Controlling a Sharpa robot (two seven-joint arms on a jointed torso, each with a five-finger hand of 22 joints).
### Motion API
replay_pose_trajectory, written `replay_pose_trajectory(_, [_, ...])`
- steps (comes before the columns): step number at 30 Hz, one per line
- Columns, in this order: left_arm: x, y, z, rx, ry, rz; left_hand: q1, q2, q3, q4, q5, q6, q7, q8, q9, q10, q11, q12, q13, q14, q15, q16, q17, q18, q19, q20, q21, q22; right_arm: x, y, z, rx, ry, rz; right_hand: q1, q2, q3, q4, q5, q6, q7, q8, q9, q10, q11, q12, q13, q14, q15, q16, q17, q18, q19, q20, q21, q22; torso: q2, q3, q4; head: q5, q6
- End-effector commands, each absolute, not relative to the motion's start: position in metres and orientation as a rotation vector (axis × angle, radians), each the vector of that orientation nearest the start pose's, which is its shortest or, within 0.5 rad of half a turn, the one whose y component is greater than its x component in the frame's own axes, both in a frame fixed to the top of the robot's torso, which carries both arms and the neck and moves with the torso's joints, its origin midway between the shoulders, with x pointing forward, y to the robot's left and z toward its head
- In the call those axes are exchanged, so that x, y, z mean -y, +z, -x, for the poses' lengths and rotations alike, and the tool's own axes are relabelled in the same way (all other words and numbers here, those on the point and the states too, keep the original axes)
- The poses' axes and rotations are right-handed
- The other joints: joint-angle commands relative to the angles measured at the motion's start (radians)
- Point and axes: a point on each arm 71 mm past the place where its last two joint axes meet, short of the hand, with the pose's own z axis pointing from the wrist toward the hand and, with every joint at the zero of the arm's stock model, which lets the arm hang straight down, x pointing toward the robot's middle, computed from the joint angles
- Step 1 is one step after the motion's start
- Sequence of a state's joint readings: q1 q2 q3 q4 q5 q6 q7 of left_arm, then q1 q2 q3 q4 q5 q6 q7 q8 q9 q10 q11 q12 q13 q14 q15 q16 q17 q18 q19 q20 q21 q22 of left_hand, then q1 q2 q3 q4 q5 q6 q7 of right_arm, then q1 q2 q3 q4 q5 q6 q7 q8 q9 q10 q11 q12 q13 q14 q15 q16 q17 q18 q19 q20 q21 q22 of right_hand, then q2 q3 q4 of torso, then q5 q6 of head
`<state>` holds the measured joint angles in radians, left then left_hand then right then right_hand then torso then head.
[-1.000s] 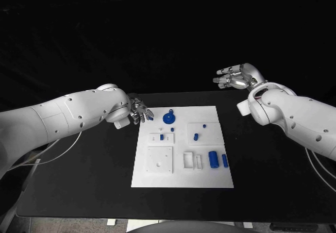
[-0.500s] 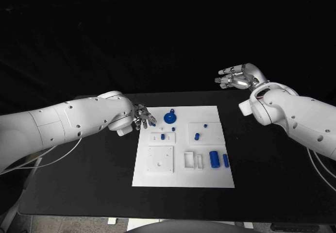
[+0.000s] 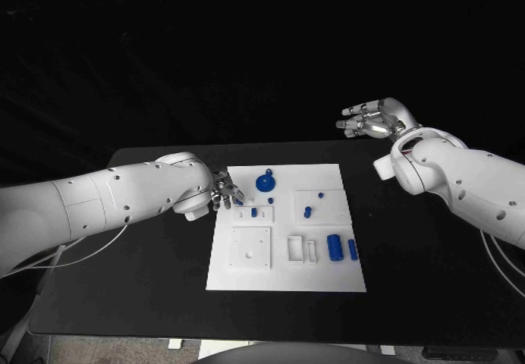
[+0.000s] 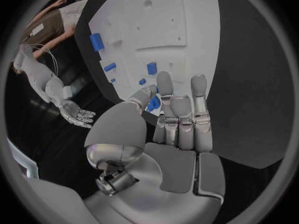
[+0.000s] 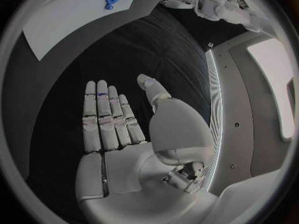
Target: Assemble the parts on the task board
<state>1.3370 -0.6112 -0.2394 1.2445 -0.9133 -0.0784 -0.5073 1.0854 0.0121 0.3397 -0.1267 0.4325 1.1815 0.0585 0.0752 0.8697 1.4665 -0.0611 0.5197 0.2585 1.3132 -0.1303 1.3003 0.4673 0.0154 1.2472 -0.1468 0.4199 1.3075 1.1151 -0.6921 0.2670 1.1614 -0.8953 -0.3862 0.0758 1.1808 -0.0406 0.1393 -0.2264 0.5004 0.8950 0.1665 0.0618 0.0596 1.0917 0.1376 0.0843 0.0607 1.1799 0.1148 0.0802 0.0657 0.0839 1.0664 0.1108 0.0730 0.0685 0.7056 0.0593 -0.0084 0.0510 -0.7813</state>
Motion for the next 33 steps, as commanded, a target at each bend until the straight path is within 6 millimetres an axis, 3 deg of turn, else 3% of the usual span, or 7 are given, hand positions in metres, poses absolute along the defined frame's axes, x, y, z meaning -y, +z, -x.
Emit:
replay_pose_trajectory(1, [-0.190,-0.232,-0.530,-2.184,-0.334,0.365,-0.001,0.011,0.080,-0.087,0.003,0.081,-0.072,0.003,0.031,0.047,-0.008,0.007,-0.002,0.008,-0.001,-0.007,0.004,-0.006,0.002,-0.002,0.007,0.020,0.254,-0.147,-0.565,-1.413,0.927,-0.576,0.005,0.001,-0.004,-0.003,0.006,-0.005,0.001,-0.003,-0.001,-0.005,-0.001,0.003,-0.002,-0.008,-0.001,-0.006,-0.001,0.002,-0.009,0.001,-0.002,-0.001,0.000,-0.0005,0.0001,-0.002,0.000])
replay_pose_trajectory(17, [-0.183,-0.247,-0.527,-2.206,-0.316,0.319,-0.002,0.012,0.081,-0.089,0.004,0.081,-0.071,0.003,0.031,0.047,-0.008,0.009,-0.003,0.009,-0.001,-0.010,0.007,-0.006,0.002,-0.002,0.008,0.019,0.253,-0.147,-0.565,-1.413,0.929,-0.575,0.005,0.002,-0.003,-0.006,0.007,-0.008,0.002,-0.003,-0.001,-0.006,-0.001,0.003,-0.002,-0.011,0.001,-0.007,-0.001,0.002,-0.012,0.002,-0.003,-0.001,0.001,-0.0003,0.0002,-0.006,-0.005])
replay_pose_trajectory(20, [-0.183,-0.248,-0.528,-2.207,-0.312,0.315,-0.002,0.012,0.081,-0.089,0.004,0.081,-0.071,0.003,0.031,0.047,-0.008,0.009,-0.003,0.009,-0.001,-0.010,0.007,-0.006,0.002,-0.002,0.008,0.019,0.253,-0.147,-0.565,-1.414,0.929,-0.574,0.002,0.000,0.003,-0.008,0.033,-0.008,0.002,-0.004,-0.001,-0.007,-0.001,0.003,-0.002,-0.013,0.001,-0.007,-0.001,0.002,-0.014,0.003,-0.002,-0.001,0.000,0.0000,-0.0001,-0.005,-0.005])
replay_pose_trajectory(33, [-0.184,-0.253,-0.527,-2.226,-0.299,0.297,-0.002,0.013,0.081,-0.091,0.004,0.080,-0.071,0.002,0.031,0.047,-0.008,0.009,-0.005,0.009,-0.001,-0.012,0.010,-0.006,0.002,-0.002,0.009,0.019,0.252,-0.147,-0.565,-1.415,0.931,-0.573,0.000,0.000,0.006,-0.009,0.038,-0.008,0.002,-0.003,-0.001,-0.006,-0.001,0.003,-0.001,-0.014,0.001,-0.007,-0.002,0.002,-0.014,0.003,-0.002,-0.001,0.001,-0.0002,-0.0007,-0.003,-0.007])
